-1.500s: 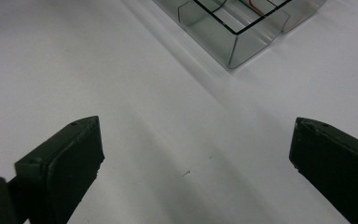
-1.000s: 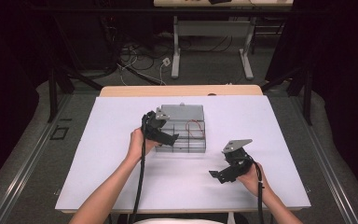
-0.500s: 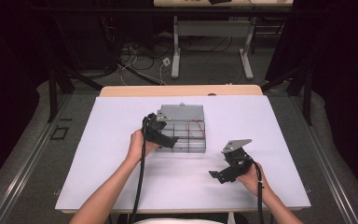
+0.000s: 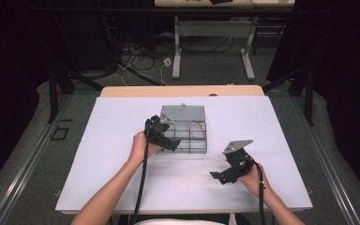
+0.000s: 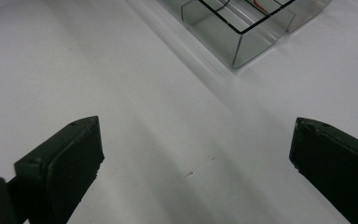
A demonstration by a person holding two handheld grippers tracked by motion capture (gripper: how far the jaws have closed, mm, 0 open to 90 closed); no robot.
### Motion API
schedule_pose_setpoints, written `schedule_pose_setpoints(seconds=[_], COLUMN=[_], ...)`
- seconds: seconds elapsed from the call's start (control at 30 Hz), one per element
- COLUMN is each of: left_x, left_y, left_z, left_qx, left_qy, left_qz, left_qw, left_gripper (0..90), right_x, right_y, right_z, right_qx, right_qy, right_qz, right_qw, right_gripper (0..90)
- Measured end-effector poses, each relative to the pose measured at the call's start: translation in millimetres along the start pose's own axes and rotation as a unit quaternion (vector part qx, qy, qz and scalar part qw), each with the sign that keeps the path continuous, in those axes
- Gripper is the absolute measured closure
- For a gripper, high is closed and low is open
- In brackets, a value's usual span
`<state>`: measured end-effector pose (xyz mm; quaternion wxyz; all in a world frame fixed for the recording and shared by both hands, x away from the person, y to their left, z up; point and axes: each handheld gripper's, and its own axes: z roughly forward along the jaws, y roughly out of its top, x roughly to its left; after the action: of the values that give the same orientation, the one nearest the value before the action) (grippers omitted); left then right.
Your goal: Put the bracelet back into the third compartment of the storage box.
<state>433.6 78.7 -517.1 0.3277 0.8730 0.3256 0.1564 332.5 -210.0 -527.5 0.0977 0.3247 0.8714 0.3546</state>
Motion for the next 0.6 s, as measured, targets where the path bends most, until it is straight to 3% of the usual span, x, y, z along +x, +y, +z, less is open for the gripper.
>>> schedule_pose_setpoints(seconds=[0.33, 0.43, 0.6], left_x=[-5.3, -5.9, -8.3], left_y=[-1.0, -1.5, -2.5], left_z=[4.3, 5.1, 6.6], left_qx=[0.009, 0.009, 0.012], left_qy=[-0.005, -0.003, -0.005], left_qz=[0.003, 0.007, 0.008], left_qw=[0.9999, 0.9999, 0.9999], left_gripper=[6.6, 14.0, 17.5], right_x=[-0.3, -0.4, -0.2], right_y=[0.0, 0.0, 0.1], right_z=[0.3, 0.3, 0.2], right_qx=[0.002, 0.002, 0.002], right_qy=[0.001, 0.001, 0.000], right_qz=[0.001, 0.001, 0.001], right_qw=[1.0000, 1.0000, 1.0000], right_gripper=[2.4, 2.4, 2.4])
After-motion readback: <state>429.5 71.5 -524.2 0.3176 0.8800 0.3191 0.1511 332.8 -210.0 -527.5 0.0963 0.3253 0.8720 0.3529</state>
